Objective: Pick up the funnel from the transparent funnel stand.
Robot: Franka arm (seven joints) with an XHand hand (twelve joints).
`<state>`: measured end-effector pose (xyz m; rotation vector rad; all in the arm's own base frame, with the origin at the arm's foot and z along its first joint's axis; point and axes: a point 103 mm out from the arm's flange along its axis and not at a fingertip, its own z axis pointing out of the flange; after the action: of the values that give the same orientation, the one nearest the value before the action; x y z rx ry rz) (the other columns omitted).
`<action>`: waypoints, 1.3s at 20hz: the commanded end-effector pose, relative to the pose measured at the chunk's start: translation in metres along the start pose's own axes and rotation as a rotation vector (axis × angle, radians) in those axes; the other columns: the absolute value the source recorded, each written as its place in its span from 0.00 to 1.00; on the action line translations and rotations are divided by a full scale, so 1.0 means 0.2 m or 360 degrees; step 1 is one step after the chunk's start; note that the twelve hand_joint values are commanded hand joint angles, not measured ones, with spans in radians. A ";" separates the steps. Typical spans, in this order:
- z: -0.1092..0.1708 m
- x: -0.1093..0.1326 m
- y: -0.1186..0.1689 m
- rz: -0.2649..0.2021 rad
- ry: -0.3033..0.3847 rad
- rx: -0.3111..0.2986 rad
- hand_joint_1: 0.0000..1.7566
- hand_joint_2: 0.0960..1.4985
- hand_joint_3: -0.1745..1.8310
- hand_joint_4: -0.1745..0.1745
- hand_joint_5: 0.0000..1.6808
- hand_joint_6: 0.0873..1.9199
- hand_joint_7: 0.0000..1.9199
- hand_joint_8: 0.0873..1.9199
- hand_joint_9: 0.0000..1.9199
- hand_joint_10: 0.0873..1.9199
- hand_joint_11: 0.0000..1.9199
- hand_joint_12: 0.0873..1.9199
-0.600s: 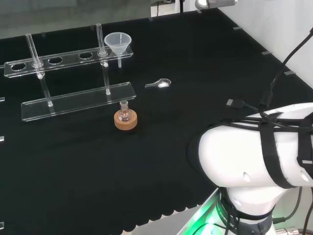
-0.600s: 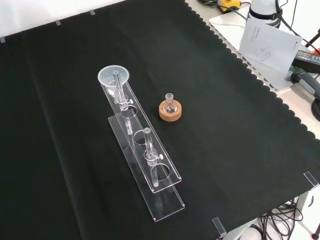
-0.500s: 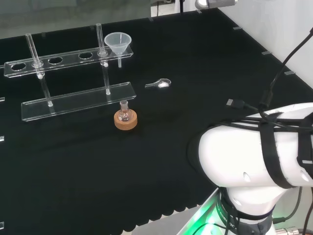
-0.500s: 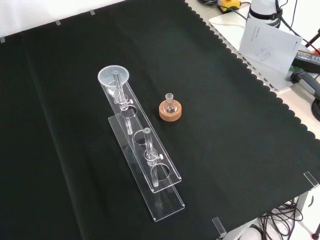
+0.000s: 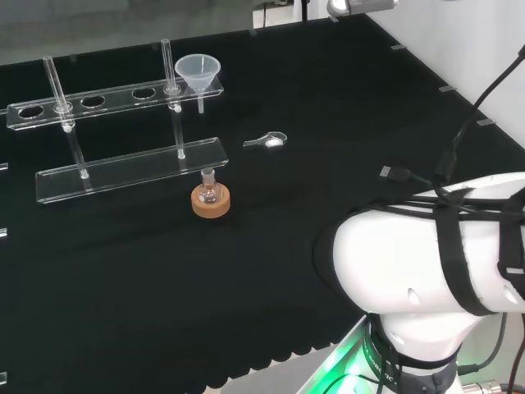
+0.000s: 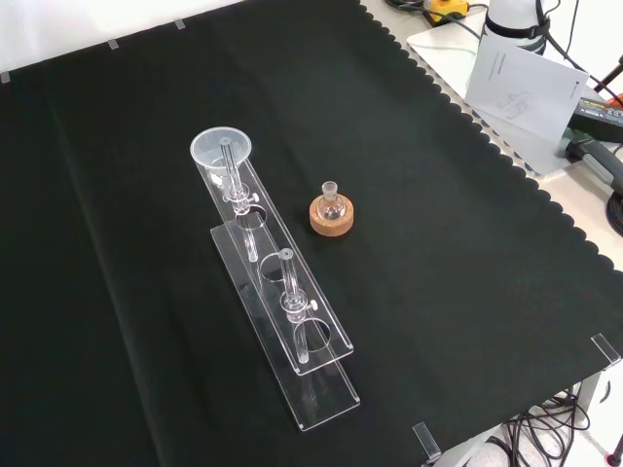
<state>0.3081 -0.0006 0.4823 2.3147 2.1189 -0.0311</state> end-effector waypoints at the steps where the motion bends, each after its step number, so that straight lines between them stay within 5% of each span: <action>1: 0.02 0.01 0.03 0.0033 -0.0017 0.0011 0.00 0.77 0.31 0.58 0.10 0.00 0.00 0.15 0.05 0.29 0.00 0.70; 11: 0.07 0.10 0.11 0.0073 0.0022 0.0032 0.00 0.76 0.30 0.58 0.10 0.00 0.00 0.16 0.05 0.29 0.00 0.70; 26: 0.31 0.18 0.56 -0.0099 0.0023 0.0181 0.05 0.70 0.26 0.54 0.14 0.00 0.03 0.19 0.08 0.31 0.00 0.72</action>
<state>0.3795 0.0224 0.4406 2.3613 2.1692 -0.1171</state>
